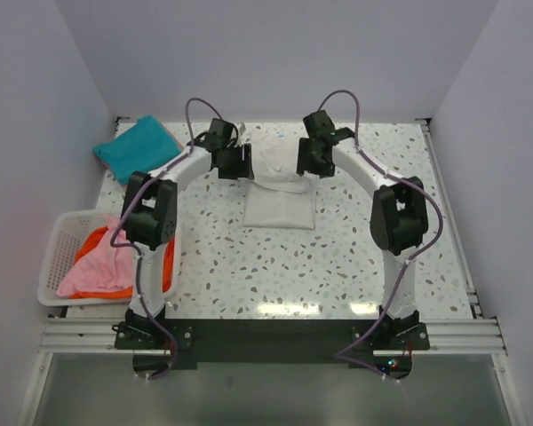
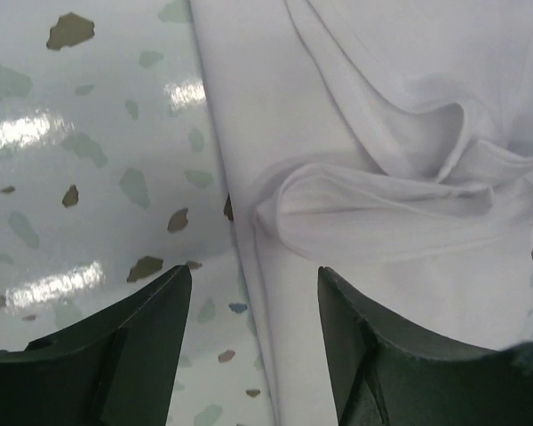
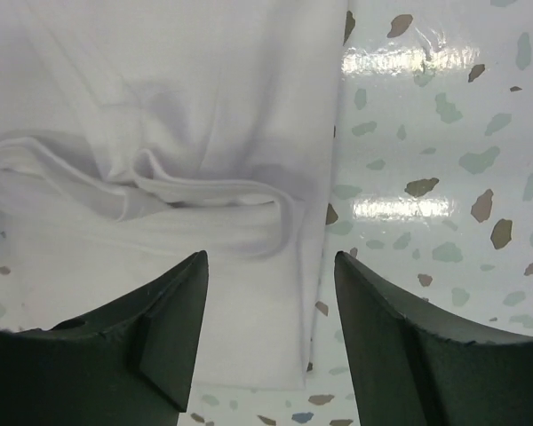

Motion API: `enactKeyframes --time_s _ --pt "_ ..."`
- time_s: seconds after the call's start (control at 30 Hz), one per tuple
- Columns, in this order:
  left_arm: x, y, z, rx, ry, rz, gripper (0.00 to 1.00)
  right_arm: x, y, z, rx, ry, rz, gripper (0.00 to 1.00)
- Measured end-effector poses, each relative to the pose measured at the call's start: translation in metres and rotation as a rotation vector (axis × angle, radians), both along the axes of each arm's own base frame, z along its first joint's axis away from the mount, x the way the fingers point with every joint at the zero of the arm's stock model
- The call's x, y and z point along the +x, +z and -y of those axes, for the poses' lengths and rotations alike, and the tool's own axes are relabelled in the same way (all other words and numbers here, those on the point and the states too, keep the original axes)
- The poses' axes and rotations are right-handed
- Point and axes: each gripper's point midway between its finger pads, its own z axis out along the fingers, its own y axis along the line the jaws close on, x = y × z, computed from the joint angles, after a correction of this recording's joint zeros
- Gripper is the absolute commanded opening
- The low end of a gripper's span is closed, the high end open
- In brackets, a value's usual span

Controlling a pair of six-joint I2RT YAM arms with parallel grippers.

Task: Fold and stack the t-shirts
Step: Fold the tshirt

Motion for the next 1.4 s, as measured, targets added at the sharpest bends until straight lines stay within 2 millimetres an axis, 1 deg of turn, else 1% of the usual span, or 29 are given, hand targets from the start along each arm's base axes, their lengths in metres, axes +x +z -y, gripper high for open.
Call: enactKeyframes --time_s 0.1,0.2,0.3,0.37,0.43,0.47,0.53,0.6,0.7,0.73,0.97,1.13,1.23,1.4 --pt "-0.020 0.017 -0.003 -0.010 -0.008 0.024 0.65 -0.006 0.027 -0.010 0.056 0.030 0.050 0.63" --pt "-0.039 0.035 0.004 -0.043 -0.040 0.064 0.65 -0.013 0.039 -0.024 0.100 0.069 0.068 0.63" --pt "-0.062 0.047 0.022 -0.092 -0.105 0.097 0.65 -0.025 0.032 -0.047 0.135 0.122 0.045 0.63" --pt "-0.075 0.048 0.036 -0.119 -0.149 0.103 0.65 -0.035 0.023 -0.060 0.142 0.153 0.016 0.63" --pt "-0.090 0.041 0.049 -0.143 -0.195 0.096 0.65 -0.044 0.012 -0.071 0.149 0.172 -0.013 0.63" --pt "-0.100 0.034 0.056 -0.157 -0.218 0.083 0.64 -0.048 0.006 -0.075 0.151 0.178 -0.028 0.63" --pt "-0.115 0.020 0.060 -0.174 -0.238 0.051 0.64 -0.056 -0.007 -0.079 0.156 0.185 -0.063 0.63" --pt "-0.129 0.003 0.059 -0.182 -0.245 0.013 0.64 -0.060 -0.018 -0.077 0.150 0.177 -0.088 0.63" --pt "-0.145 -0.017 0.052 -0.185 -0.234 -0.033 0.64 -0.059 -0.032 -0.074 0.143 0.157 -0.114 0.63" --pt "-0.147 -0.019 0.053 -0.195 -0.234 -0.036 0.64 -0.058 -0.034 -0.073 0.145 0.152 -0.113 0.63" --pt "-0.145 -0.018 0.055 -0.226 -0.230 -0.004 0.64 -0.049 -0.046 -0.075 0.151 0.119 -0.102 0.63" --pt "-0.145 -0.019 0.055 -0.225 -0.230 -0.004 0.64 -0.044 -0.056 -0.071 0.128 0.085 -0.095 0.63" --pt "-0.145 -0.019 0.054 -0.223 -0.233 -0.004 0.64 -0.040 -0.056 -0.070 0.124 0.066 -0.083 0.63" --pt "-0.146 -0.020 0.054 -0.216 -0.244 0.002 0.63 -0.017 -0.054 -0.068 0.103 0.028 -0.033 0.63"
